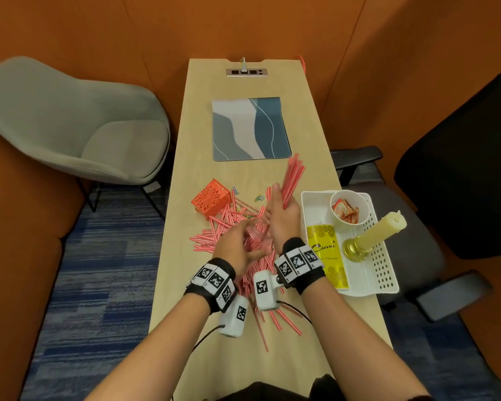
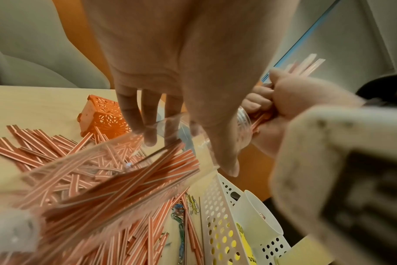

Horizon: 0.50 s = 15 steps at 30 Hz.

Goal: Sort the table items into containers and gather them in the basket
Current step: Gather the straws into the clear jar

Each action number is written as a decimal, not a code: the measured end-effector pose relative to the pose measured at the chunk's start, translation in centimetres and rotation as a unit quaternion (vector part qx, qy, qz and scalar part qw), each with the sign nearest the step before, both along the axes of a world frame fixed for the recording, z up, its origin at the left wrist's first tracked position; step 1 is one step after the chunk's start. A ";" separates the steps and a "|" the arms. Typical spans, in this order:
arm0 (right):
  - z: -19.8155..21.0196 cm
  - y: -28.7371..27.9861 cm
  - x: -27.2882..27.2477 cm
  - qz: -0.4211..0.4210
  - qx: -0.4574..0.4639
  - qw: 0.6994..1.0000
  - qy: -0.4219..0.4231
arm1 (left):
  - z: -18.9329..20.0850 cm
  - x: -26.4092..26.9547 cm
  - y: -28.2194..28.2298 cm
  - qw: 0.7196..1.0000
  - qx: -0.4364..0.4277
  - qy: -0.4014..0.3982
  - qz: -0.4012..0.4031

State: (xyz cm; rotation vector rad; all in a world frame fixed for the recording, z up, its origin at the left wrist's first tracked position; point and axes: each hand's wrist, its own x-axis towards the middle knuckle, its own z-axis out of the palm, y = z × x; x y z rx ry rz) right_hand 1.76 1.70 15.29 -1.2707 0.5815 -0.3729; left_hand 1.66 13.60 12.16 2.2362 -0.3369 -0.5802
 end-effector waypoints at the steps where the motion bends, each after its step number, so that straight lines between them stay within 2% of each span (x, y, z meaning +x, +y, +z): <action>1: 0.5 -0.2 0.1 -0.013 0.020 1.000 -0.013 | -0.1 0.1 0.2 1.000 -0.002 0.009 0.002; 4: 0.8 -0.7 0.3 -0.009 0.012 1.000 -0.022 | -0.3 0.1 0.5 1.000 -0.004 0.014 0.006; 9: -1.1 -0.1 0.0 0.056 -0.104 0.991 0.068 | -0.1 -0.3 0.0 1.000 -0.018 0.001 -0.003; 15: -2.6 -0.1 -0.1 0.074 -0.140 0.986 0.046 | -0.5 0.0 0.2 0.999 -0.037 0.014 -0.001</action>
